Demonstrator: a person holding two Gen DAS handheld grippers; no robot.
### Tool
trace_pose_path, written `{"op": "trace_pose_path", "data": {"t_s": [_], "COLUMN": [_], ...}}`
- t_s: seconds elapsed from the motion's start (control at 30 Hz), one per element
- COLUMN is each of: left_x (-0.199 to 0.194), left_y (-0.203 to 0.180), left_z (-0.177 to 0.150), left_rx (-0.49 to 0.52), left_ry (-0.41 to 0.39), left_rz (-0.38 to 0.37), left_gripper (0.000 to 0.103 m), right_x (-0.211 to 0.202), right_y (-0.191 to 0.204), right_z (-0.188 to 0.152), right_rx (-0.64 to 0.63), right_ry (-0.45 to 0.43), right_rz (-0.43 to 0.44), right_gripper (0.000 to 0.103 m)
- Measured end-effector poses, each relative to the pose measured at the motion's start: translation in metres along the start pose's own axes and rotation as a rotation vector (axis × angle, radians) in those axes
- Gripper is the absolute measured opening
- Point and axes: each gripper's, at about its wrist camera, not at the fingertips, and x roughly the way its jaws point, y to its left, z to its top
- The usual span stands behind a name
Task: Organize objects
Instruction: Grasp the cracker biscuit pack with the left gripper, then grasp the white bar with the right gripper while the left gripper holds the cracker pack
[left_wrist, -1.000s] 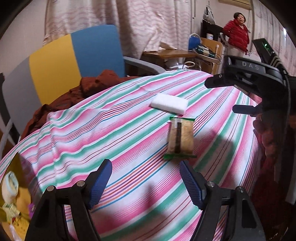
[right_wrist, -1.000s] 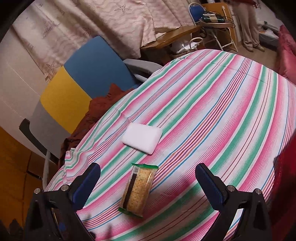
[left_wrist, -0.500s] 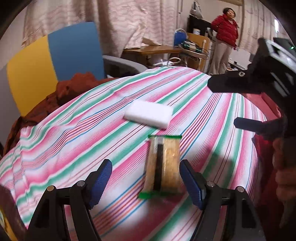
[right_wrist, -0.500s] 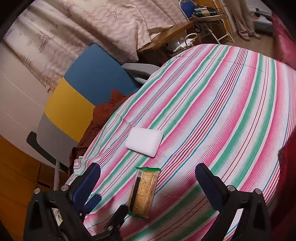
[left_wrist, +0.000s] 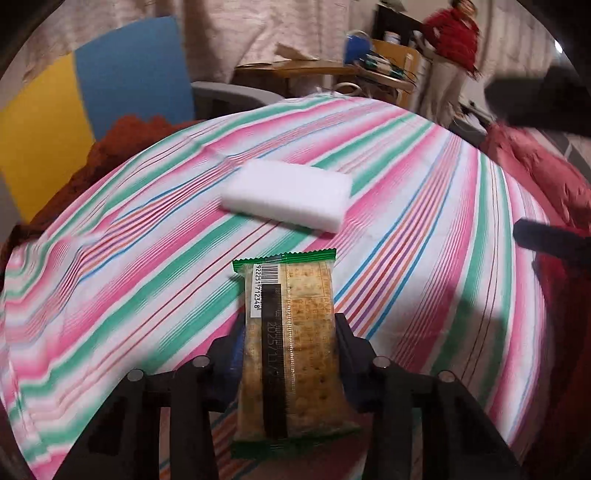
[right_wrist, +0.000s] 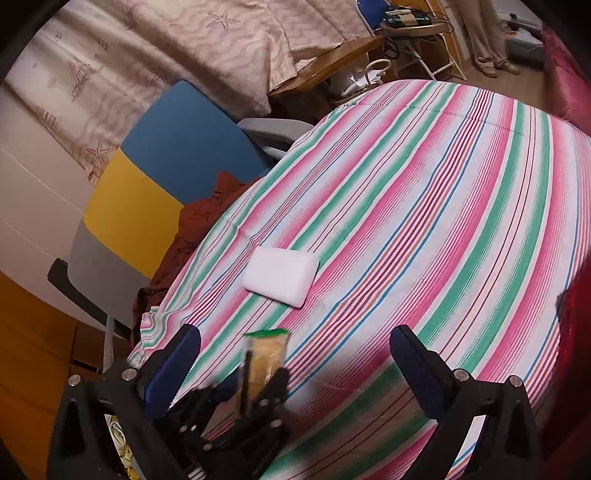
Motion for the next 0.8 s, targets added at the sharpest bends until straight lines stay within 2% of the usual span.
{"op": "trace_pose_path", "data": {"t_s": [0.1, 0.2, 0.33, 0.53, 0.63, 0.8], "left_x": [-0.017, -0.034, -0.053, -0.051, -0.048, -0.048], "left_y": [0.013, 0.033, 0.053, 0.050, 0.059, 0.059], "left_z": [-0.018, -0.048, -0.077, -0.080, -0.078, -0.080], "left_rx": [-0.043, -0.132, -0.219, -0.207, -0.227, -0.230], "left_ry": [-0.008, -0.006, -0.051, -0.066, -0.073, -0.078], "left_rz": [0.036, 0.078, 0.153, 0.166, 0.139, 0.134], "left_gripper": [0.043, 0.043, 0.043, 0.044, 0.044, 0.044], "right_x": [0.004, 0.009, 0.017, 0.034, 0.042, 0.051], "right_y": [0.001, 0.003, 0.009, 0.020, 0.031, 0.057], "right_z": [-0.001, -0.004, -0.009, -0.022, -0.028, -0.020], "right_rx": [-0.005, -0.018, -0.054, -0.132, -0.195, -0.322], "right_ry": [0.022, 0.051, 0.099, 0.195, 0.242, 0.254], "right_rz": [0.000, 0.000, -0.004, -0.043, -0.085, -0.139], "right_gripper": [0.103, 0.103, 0.103, 0.103, 0.103, 0.103]}}
